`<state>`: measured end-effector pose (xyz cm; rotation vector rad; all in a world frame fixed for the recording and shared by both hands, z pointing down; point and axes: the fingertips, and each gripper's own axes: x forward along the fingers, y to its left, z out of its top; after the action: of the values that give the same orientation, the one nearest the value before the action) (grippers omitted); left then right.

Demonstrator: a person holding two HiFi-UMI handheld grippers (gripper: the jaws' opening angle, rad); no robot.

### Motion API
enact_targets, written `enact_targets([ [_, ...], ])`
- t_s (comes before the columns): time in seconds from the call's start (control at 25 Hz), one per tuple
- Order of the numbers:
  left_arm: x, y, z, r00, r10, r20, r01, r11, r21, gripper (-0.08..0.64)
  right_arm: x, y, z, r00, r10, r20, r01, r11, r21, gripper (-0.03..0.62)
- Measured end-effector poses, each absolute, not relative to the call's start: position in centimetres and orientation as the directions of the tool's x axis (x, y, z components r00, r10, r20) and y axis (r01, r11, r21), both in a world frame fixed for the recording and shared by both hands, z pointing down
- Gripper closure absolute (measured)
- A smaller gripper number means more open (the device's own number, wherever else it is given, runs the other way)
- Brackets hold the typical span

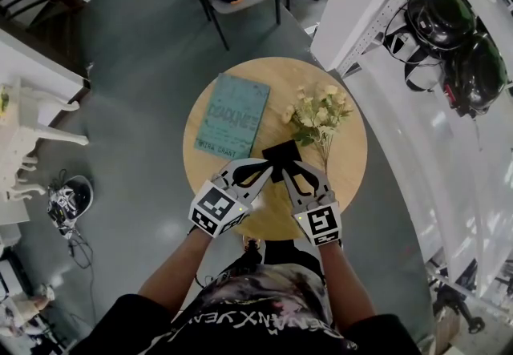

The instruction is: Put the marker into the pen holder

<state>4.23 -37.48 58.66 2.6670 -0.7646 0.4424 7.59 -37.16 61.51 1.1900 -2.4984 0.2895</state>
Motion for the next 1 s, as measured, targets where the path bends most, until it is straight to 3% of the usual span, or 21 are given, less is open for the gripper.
enact_targets([
  [0.4, 4.4, -36.9, 58.1, 0.807, -0.455, 0.378, -0.554, -0.805, 0.214, 0.537, 7.7, -36.7, 61.4, -0.58, -0.688, 0.436, -0.777, 0.629, -0.042, 0.505],
  [1.0, 3.9, -33.9, 55.8, 0.803, -0.471, 0.365, -0.555, -0.814, 0.17, 0.537, 7.6, -33.9, 57.1, -0.618, -0.691, 0.375, -0.748, 0.663, -0.01, 0.351],
])
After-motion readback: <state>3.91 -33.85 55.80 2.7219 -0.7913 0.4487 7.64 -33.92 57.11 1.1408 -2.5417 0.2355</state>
